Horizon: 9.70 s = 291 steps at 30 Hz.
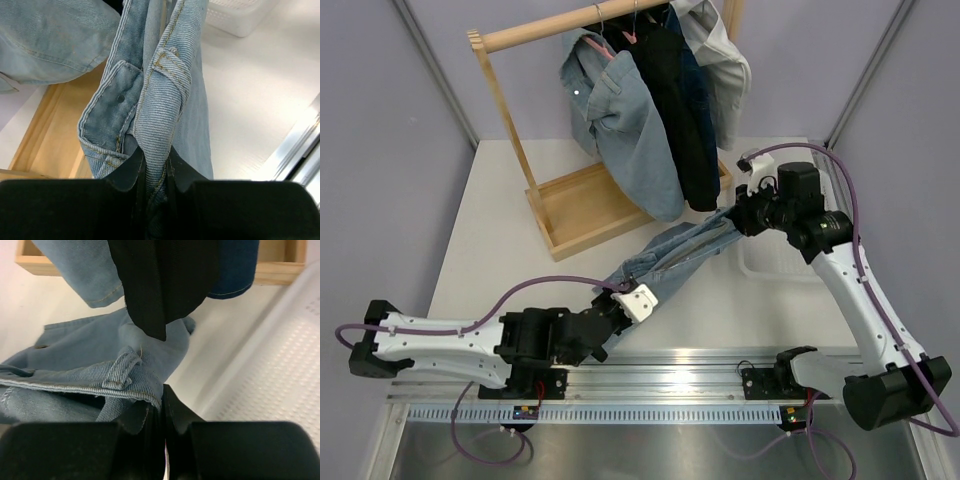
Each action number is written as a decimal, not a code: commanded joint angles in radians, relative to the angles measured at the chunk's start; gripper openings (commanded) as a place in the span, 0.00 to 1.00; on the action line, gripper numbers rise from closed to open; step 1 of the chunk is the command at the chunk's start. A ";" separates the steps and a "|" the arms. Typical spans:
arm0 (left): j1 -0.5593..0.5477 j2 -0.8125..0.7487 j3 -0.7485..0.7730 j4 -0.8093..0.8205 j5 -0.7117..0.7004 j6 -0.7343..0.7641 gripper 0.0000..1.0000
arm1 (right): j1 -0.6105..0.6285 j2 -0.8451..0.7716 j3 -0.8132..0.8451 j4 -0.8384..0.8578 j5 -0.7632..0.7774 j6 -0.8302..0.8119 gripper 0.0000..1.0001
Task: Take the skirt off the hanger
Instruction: Remove the skirt from the hanger, then place the hanger at the clothesline.
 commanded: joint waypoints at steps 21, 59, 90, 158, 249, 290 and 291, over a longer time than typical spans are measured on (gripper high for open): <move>0.126 -0.426 -0.133 0.071 -0.002 -0.307 0.00 | -0.253 0.099 -0.088 0.121 -0.415 -0.124 0.00; 0.486 -0.143 -0.314 0.693 0.579 -0.405 0.00 | -0.194 0.076 -0.053 -0.189 -0.522 -0.464 0.48; 0.598 -0.016 -0.021 0.172 0.991 0.311 0.00 | 0.011 0.090 0.153 -0.904 -0.611 -1.440 0.89; 0.808 0.030 -0.101 -0.059 0.653 0.244 0.00 | -0.349 -0.049 0.254 -0.801 -0.287 -1.372 0.00; 0.867 -0.133 0.031 -0.115 1.397 0.097 0.00 | -0.093 0.017 0.072 -0.791 -0.654 -1.209 0.55; 0.868 -0.395 0.321 -0.575 0.333 -0.494 0.00 | -0.217 -0.231 -0.243 0.208 -0.677 -0.081 0.92; 0.868 -0.377 0.322 -0.511 0.295 -0.486 0.00 | -0.220 -0.233 -0.249 0.208 -0.680 -0.081 0.92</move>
